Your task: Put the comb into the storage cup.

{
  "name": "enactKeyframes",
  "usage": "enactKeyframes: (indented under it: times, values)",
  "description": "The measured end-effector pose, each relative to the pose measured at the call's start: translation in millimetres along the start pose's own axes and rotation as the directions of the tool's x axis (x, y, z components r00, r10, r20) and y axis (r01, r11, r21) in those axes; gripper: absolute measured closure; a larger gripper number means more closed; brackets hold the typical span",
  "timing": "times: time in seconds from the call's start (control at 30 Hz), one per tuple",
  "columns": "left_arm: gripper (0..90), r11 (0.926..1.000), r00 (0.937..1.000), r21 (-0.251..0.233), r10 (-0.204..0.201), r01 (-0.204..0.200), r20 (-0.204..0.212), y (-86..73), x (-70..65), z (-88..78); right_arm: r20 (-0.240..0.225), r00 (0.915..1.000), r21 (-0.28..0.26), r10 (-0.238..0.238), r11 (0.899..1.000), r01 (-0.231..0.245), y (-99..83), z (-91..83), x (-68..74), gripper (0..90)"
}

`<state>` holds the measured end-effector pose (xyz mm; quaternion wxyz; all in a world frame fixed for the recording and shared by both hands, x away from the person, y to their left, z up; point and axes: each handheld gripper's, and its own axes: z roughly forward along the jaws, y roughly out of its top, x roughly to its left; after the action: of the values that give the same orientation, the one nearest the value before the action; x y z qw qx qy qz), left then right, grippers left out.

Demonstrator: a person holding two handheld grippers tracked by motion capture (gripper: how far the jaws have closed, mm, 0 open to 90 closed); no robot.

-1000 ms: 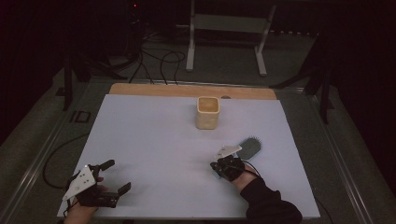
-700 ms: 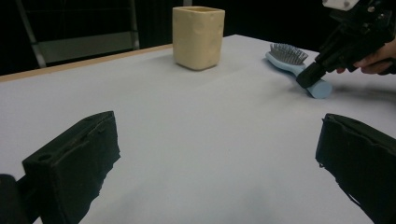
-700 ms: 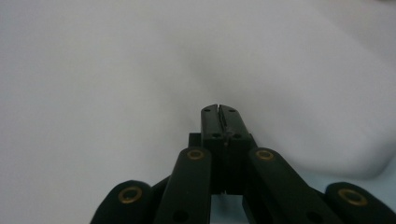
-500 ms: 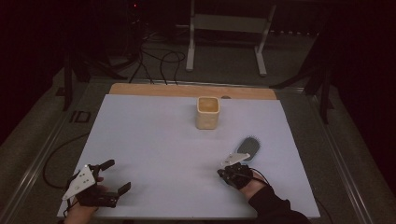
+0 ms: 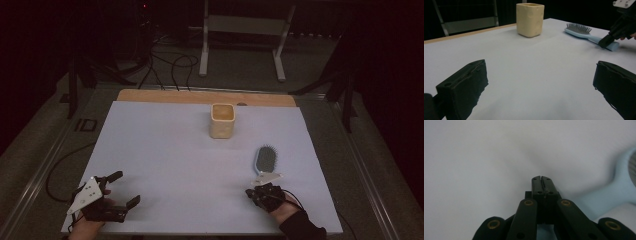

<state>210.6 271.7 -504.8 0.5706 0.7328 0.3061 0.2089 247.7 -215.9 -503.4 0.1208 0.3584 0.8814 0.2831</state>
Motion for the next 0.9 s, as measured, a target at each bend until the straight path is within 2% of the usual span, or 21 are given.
enactKeyframes:
  times: [0.33,0.53,0.9]
  values:
    - [0.0,1.0,1.0,0.004,0.006,-0.006,0.0,0.1,-0.7,1.1,0.04,0.9977,0.02,0.055,0.998,-0.055,-24.2,-16.4,-14.7,90.0]
    - [0.0,1.0,1.0,0.002,0.008,-0.008,-0.001,0.1,-0.5,1.0,0.052,0.9961,0.03,0.072,0.997,-0.073,-31.9,-21.0,-22.7,90.0]
    - [0.0,0.9999,0.9999,0.004,0.012,-0.012,-0.002,0.4,-0.5,1.7,0.104,0.989,0.033,0.105,0.993,-0.109,-42.0,-29.9,-41.0,90.0]
